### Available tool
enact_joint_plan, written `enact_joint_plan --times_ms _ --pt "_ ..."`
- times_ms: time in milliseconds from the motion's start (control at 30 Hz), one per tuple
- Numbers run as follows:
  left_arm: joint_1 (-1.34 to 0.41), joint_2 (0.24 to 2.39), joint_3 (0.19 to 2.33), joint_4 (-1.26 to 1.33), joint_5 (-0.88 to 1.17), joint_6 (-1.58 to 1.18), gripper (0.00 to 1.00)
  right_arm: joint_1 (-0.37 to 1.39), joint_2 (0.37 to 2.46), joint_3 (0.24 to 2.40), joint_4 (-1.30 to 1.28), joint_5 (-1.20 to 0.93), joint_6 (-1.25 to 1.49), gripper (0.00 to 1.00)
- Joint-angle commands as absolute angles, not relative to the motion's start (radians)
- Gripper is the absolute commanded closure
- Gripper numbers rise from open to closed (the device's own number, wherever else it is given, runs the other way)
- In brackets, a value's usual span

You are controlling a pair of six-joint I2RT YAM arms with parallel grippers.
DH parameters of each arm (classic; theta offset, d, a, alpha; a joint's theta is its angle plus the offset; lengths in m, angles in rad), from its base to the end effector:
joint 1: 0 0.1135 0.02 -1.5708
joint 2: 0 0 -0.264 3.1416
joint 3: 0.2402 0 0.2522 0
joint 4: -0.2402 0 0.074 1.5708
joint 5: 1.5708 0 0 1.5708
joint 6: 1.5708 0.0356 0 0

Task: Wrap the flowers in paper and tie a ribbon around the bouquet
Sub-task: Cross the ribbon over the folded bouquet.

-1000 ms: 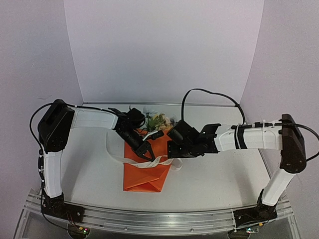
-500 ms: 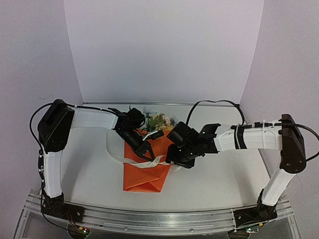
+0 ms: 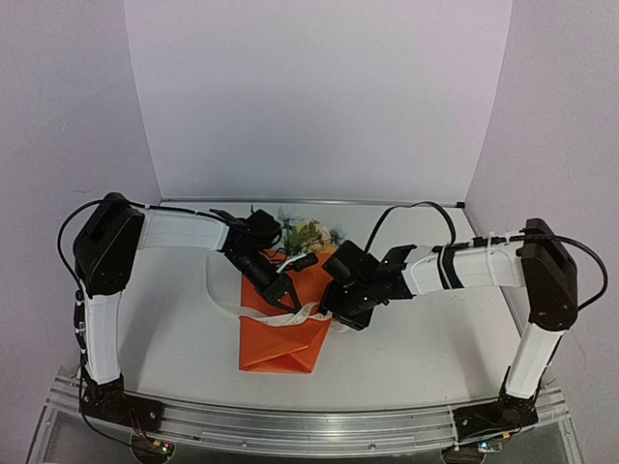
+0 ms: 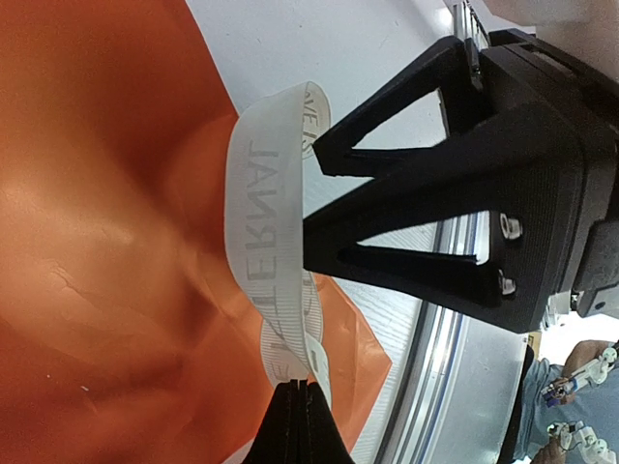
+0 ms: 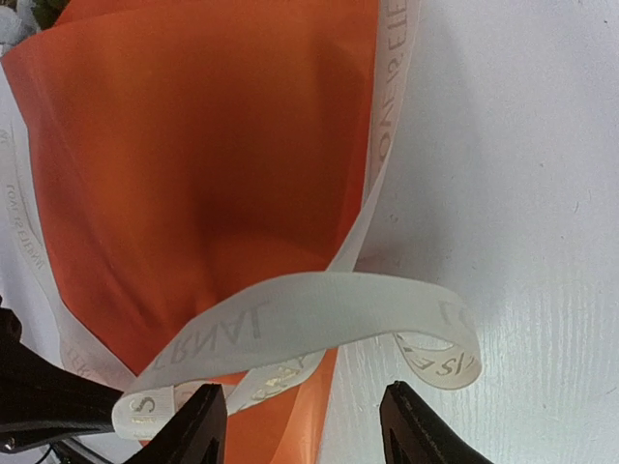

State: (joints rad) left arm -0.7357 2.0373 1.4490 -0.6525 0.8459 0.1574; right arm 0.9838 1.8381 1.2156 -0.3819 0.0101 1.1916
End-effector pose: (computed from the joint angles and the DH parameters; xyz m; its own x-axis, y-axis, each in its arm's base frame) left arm 0.2842 -0.2932 0.1709 -0.5947 0.6786 -0.4310 0.7270 0.2252 -0.6486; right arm 0.2122 0.3183 0.1816 -0.9436 0.2586 -0.2066 0.1271 0.8594 0.4953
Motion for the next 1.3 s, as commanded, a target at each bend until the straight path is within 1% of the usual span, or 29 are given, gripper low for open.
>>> enact_joint_plan --times_ms 0,300,433,533,733,800,867,900,967,1033,1167,1200,1267 --pt "-0.733 2.020 1.450 -0.632 0.874 0.164 1.00 0.975 1.836 1.203 -0.324 0.013 1.229 0.42" --pt "-0.733 2.027 1.451 -0.631 0.874 0.164 1.00 0.961 1.874 1.217 -0.302 0.003 1.234 0.43" --pt "-0.733 2.026 1.446 -0.621 0.869 0.155 1.00 0.962 1.880 1.205 -0.299 -0.017 1.239 0.49" --pt "-0.733 2.022 1.441 -0.609 0.862 0.144 1.00 0.960 1.875 1.192 -0.298 -0.014 1.241 0.56" --pt "-0.725 2.009 1.415 -0.561 0.851 0.082 0.98 0.960 1.863 1.186 -0.298 -0.012 1.235 0.78" --pt "-0.721 1.995 1.390 -0.511 0.852 0.035 0.95 0.961 1.864 1.186 -0.299 -0.017 1.233 0.89" --pt "-0.714 1.972 1.359 -0.470 0.852 -0.007 0.86 0.961 1.863 1.184 -0.299 -0.020 1.233 0.99" --pt "-0.710 1.956 1.342 -0.442 0.847 -0.036 0.82 0.961 1.861 1.185 -0.299 -0.022 1.232 1.00" --pt "-0.695 1.914 1.294 -0.367 0.833 -0.108 0.70 0.961 1.857 1.186 -0.299 -0.026 1.229 1.00" --pt "-0.669 1.850 1.242 -0.270 0.802 -0.208 0.61 0.961 1.853 1.183 -0.299 -0.026 1.228 1.00" --pt "-0.602 1.721 1.110 -0.118 0.750 -0.406 0.53 0.960 1.839 1.175 -0.301 -0.027 1.225 1.00" --pt "-0.586 1.682 1.085 -0.102 0.717 -0.451 0.51 0.961 1.835 1.173 -0.300 -0.026 1.224 1.00" --pt "-0.567 1.620 1.044 -0.114 0.610 -0.525 0.49 0.961 1.833 1.172 -0.301 -0.027 1.223 1.00"
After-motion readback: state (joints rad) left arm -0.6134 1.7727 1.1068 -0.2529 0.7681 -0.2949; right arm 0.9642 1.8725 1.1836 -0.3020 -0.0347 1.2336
